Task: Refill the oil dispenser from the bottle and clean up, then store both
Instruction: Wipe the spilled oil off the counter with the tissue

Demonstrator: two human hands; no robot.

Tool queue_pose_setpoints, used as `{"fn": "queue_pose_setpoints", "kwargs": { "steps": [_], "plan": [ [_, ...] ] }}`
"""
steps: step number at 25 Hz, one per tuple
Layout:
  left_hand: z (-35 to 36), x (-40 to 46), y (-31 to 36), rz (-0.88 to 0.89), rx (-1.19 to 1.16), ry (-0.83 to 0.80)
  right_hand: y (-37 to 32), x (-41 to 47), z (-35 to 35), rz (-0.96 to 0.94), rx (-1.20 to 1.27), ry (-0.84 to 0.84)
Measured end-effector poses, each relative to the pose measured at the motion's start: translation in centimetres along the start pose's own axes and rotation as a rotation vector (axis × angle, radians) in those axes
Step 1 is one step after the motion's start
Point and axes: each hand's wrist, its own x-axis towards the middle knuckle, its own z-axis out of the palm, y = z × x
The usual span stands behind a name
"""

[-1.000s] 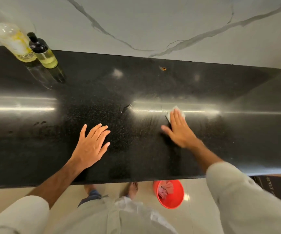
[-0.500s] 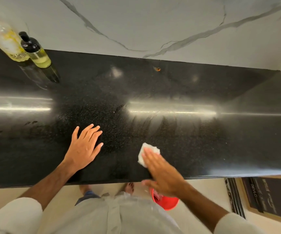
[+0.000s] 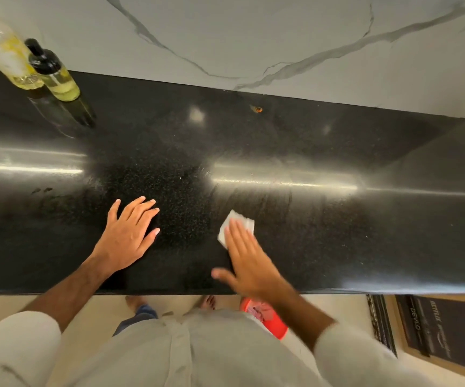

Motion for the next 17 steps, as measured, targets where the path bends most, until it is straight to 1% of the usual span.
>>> {"fn": "queue_pose_setpoints", "kwargs": {
  "steps": [1, 2, 4, 6, 7, 9, 10, 11, 13, 15, 17],
  "plan": [
    [0.0, -0.1, 0.1, 0.0, 0.001, 0.004, -0.7, -2.6, 0.9, -0.041, -0.003, -0.033],
    [0.0, -0.1, 0.0, 0.003, 0.003, 0.005, 0.1, -4.0, 1.3, -0.06, -0.019, -0.027],
    [0.0, 0.0, -0.1, 0.0, 0.013, -0.006, 4.0, -2.9, 0.3, -0.019, -0.052, 0.033],
    [-0.2, 0.0, 0.1, -0.008, 0.024, -0.026, 8.1, 1.9, -2.2, 0.129, -0.044, 0.118],
    [-0.1, 0.0, 0.1, -0.013, 0.028, -0.036, 9.9, 5.0, -4.1, 0.205, -0.017, 0.133],
    [-0.3, 0.1, 0.2, -0.017, 0.028, -0.056, 11.5, 10.4, -7.3, 0.309, 0.041, 0.127],
    [-0.4, 0.2, 0.2, -0.019, 0.03, -0.06, 11.0, 12.3, -8.0, 0.327, 0.057, 0.13],
    [-0.4, 0.2, 0.2, -0.023, 0.031, -0.067, 9.6, 13.6, -8.0, 0.302, 0.065, 0.134],
    [-0.5, 0.1, 0.2, -0.036, 0.027, -0.088, 4.5, 13.6, -6.0, 0.12, 0.034, 0.127],
    [-0.5, 0.1, 0.3, -0.043, 0.028, -0.088, -0.8, 10.2, -2.6, -0.094, -0.033, 0.067],
    [-0.4, 0.1, 0.3, -0.041, 0.033, -0.094, -2.6, 7.1, -0.7, -0.219, -0.062, 0.013]
  ]
}}
